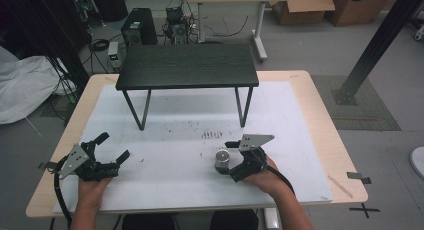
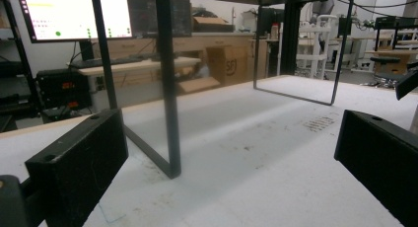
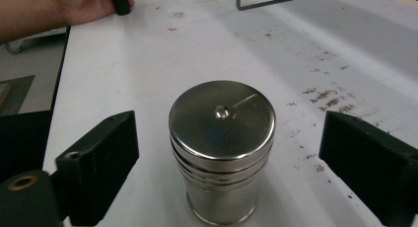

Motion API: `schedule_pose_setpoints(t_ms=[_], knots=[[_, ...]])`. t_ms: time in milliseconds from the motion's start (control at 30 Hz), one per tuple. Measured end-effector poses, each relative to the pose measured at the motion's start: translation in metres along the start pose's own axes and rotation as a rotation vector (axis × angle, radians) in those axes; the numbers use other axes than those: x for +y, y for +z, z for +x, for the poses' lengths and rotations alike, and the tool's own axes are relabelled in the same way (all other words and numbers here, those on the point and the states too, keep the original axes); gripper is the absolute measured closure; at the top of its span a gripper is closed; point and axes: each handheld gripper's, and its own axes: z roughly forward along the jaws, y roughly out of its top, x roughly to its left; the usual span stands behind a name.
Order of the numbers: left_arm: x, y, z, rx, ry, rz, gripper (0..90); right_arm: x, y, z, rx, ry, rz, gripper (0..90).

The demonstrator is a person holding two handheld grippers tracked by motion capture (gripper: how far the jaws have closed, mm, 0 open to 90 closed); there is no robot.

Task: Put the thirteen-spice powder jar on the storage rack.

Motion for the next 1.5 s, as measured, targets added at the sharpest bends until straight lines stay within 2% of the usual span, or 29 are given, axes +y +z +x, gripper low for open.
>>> schedule_pose_setpoints(t_ms=[500,1333,1500], knots=[[-0.0001,-0.0002,0.0,0.0,-0.001,-0.002,0.2,-0.0034,0.0017,0.0,0.007,0.005,0.016,23.4],[-0.0002,-0.0003,0.0001,0.0,-0.004,-0.004,0.2,-0.0053,0.0057,0.0032,-0.004,-0.017,0.017,40.3],[-0.0001,-0.0003,0.0002,0.0,-0.006,-0.003,0.2,-0.0047,0.004,0.0043,-0.012,-0.026,0.007,46.0]])
